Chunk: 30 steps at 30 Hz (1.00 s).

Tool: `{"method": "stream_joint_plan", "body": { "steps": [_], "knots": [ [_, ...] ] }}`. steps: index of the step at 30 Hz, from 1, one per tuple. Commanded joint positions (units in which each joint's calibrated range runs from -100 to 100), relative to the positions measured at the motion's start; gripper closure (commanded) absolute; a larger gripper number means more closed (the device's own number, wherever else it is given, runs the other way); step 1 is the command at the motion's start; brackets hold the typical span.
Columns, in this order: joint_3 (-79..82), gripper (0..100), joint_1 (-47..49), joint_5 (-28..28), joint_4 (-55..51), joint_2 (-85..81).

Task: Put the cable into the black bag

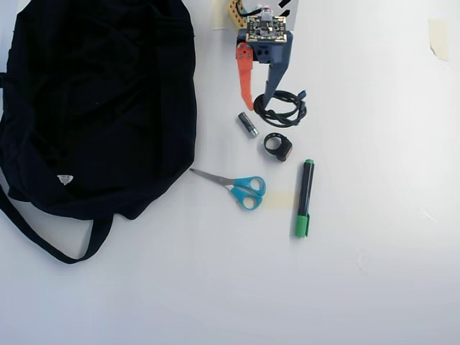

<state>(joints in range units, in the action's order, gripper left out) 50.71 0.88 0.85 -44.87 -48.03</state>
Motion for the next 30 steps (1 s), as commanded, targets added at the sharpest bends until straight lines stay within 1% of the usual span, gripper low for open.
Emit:
{"method": "stream_joint_plan", "body": {
  "steps": [1, 6, 18, 19, 20, 23, 25, 28, 30],
  "knots": [
    [-2.9, 98, -8.3, -0.4, 2.8, -1.3],
    [-2.5, 98, -18.3, -0.5, 3.1, -0.5],
    [-0.2, 98, -46.4, -0.1, 7.7, -0.3],
    [0.5, 98, -47.5, -0.1, 8.5, -0.3],
    [2.5, 98, -49.2, -0.1, 10.7, -0.3],
    [11.9, 98, -54.0, 0.0, 23.9, -0.2],
    [14.8, 98, -56.8, 0.5, 28.1, 0.1],
    [12.7, 98, -56.9, 0.6, 30.9, 6.2],
    [7.0, 98, -56.6, 0.6, 32.5, 13.7]
  ]
}}
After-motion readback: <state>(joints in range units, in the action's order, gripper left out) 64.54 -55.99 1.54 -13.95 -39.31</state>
